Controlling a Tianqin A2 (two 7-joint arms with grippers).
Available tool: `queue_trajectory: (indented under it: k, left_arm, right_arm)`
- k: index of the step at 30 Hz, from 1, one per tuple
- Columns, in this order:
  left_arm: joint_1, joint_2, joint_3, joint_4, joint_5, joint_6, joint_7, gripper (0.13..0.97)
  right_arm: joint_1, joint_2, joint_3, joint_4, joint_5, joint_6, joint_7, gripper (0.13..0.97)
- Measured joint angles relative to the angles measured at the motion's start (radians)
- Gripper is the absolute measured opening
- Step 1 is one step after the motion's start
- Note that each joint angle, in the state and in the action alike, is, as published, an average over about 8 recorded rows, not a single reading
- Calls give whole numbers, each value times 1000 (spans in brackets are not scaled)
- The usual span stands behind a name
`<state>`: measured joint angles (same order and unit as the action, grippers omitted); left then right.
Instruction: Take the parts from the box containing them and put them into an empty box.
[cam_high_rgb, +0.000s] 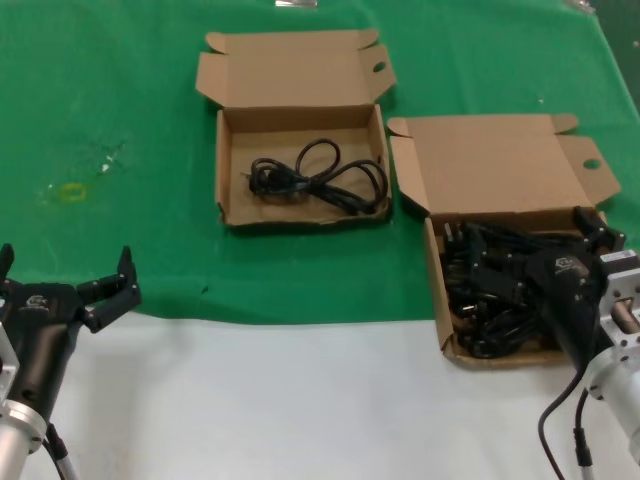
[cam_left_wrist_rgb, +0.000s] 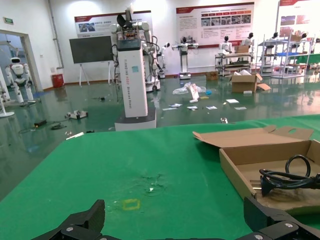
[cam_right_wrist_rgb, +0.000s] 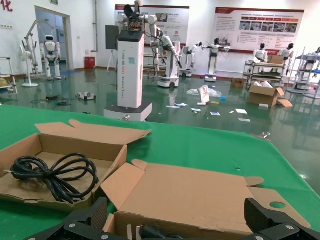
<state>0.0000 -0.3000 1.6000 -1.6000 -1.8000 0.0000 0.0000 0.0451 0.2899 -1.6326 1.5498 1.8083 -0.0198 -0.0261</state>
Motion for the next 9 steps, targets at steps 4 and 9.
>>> queue_trajectory:
  k: [4, 9]
  left_arm:
    - [0, 0, 0, 0, 0, 0, 0, 966]
    - [0, 0, 0, 0, 0, 0, 0, 966]
  right_arm:
    - [0, 0, 0, 0, 0, 0, 0, 966]
    - [0, 0, 0, 0, 0, 0, 0, 966]
